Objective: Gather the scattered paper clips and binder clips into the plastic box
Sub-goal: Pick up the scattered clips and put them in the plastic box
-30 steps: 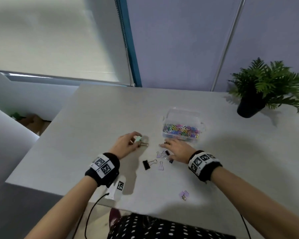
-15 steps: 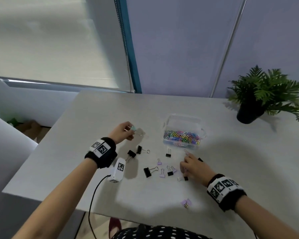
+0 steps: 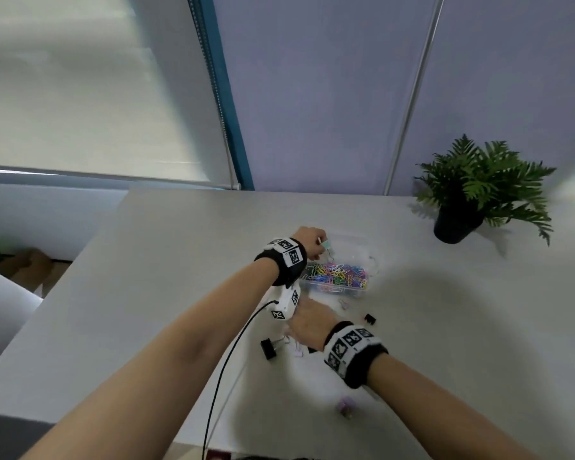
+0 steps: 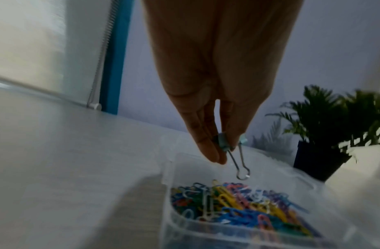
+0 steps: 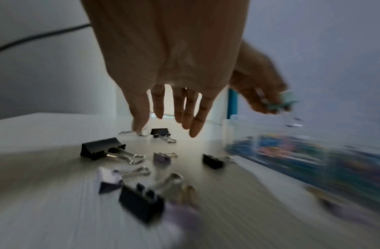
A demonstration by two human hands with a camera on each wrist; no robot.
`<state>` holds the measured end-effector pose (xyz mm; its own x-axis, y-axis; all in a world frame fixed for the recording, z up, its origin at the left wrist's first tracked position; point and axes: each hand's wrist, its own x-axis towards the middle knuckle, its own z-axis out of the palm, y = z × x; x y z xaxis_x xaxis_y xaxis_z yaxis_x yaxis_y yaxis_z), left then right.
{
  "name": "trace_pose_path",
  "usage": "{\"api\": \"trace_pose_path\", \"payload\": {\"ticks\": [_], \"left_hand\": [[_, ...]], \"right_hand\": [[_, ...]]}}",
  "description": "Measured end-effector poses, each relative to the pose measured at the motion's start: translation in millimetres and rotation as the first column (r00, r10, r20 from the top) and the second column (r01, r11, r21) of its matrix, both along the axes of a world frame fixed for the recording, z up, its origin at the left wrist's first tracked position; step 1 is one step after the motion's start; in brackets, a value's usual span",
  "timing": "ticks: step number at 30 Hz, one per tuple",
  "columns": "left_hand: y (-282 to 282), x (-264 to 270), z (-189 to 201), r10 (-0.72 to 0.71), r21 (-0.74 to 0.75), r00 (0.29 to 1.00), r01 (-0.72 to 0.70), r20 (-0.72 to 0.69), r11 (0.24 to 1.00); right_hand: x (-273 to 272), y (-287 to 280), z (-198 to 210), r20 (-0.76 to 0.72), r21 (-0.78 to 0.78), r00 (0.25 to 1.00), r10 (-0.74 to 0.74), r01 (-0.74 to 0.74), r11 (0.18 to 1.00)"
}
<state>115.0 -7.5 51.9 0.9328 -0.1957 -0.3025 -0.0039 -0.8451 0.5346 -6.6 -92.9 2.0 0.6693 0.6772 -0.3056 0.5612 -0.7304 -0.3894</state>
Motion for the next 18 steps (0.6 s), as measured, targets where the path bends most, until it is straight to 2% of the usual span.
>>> {"api": "trace_pose_path", "payload": {"ticks": [2, 3, 5, 6, 8, 11, 14, 18], "left_hand": [[1, 0, -1, -0.099, 0.134, 0.995, 0.098, 0.002, 0.986], [3, 0, -2, -0.142, 0.189, 0.99, 0.138, 0.005, 0.972], [8, 1, -7, -0.199, 0.239, 0.98, 0.197, -0.015, 0.951], [10, 3, -9, -0.223, 0.254, 0.974, 0.222, -0.027, 0.941], [14, 5, -10, -0.263, 0.268, 0.964, 0.266, -0.05, 0.926], [18, 6, -11, -0.313, 0.262, 0.948, 0.318, -0.061, 0.911], [22, 7, -17, -0.363, 0.251, 0.931, 0.36, -0.036, 0.899], [24, 4, -21, -0.38, 0.236, 0.925, 0.371, -0.006, 0.898]], "right_hand": [[4, 28, -6, -0.056, 0.034, 0.997, 0.053, -0.051, 0.998], [2, 41, -10, -0.096, 0.037, 0.986, 0.138, -0.135, 0.99], [-4, 62, -17, -0.133, -0.045, 0.956, 0.262, -0.27, 0.962], [-6, 67, -17, -0.116, -0.09, 0.946, 0.303, -0.313, 0.945], [-3, 68, -18, 0.032, -0.134, 0.934, 0.356, -0.349, 0.927], [-5, 49, -9, 0.217, -0.093, 0.872, 0.439, -0.429, 0.899], [-9, 25, -19, 0.225, -0.067, 0.858, 0.462, -0.459, 0.886], [-16, -2, -33, 0.218, -0.115, 0.84, 0.497, -0.483, 0.868]]}}
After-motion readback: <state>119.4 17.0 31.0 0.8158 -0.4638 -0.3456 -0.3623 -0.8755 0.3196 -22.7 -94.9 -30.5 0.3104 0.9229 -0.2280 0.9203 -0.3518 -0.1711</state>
